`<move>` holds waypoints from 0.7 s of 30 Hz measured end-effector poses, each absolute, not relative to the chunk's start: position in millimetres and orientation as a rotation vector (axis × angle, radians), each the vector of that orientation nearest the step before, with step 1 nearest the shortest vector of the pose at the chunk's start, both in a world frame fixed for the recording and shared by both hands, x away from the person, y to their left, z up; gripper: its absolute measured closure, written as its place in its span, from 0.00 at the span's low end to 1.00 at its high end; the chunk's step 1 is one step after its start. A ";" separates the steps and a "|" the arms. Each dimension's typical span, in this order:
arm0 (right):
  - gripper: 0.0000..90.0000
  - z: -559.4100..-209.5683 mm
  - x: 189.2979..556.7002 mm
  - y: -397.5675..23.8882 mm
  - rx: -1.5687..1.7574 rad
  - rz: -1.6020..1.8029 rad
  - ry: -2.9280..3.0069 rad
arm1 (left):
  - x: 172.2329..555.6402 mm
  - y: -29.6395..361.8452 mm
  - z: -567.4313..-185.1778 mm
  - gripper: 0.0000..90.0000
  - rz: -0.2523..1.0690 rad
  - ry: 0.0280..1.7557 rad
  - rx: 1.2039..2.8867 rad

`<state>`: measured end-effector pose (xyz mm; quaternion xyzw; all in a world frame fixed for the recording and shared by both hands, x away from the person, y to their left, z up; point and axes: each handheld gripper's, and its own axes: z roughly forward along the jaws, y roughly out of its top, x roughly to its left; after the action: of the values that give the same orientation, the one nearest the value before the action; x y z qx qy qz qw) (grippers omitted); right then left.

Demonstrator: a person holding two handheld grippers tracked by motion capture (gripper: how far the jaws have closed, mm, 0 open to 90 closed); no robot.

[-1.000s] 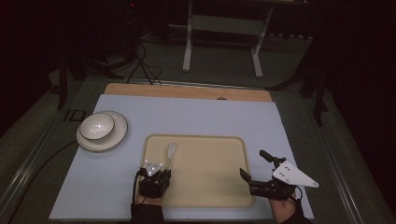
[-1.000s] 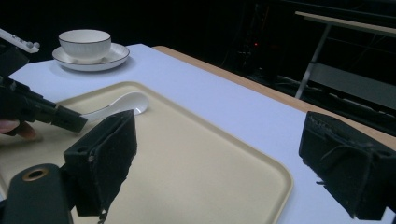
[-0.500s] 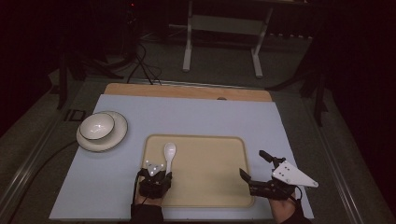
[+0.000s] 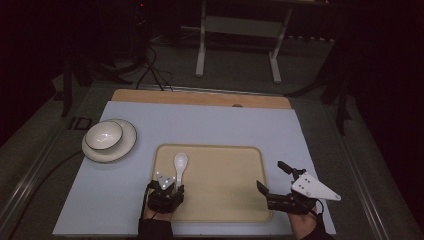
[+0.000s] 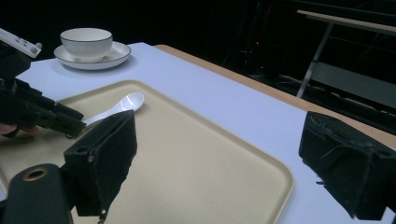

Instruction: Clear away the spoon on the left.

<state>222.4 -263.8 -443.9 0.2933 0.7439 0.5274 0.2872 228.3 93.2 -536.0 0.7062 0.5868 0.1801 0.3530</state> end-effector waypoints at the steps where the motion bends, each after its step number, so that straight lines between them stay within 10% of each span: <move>1: 0.13 -443.8 222.3 -263.8 0.783 1.409 1.987 | 228.3 93.7 -534.7 0.70 0.460 1.515 1.825; 12: 0.13 -444.3 221.4 -265.3 0.792 1.405 1.986 | 236.2 93.9 -514.8 0.63 0.414 1.449 1.865; 21: 0.13 -444.3 220.2 -266.2 0.793 1.394 1.987 | 248.2 102.6 -487.3 0.32 0.308 1.319 1.898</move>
<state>220.2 -266.2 -444.3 0.2973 0.7446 0.5227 0.2898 248.2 102.6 -487.3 0.7480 0.5200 0.1216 0.3941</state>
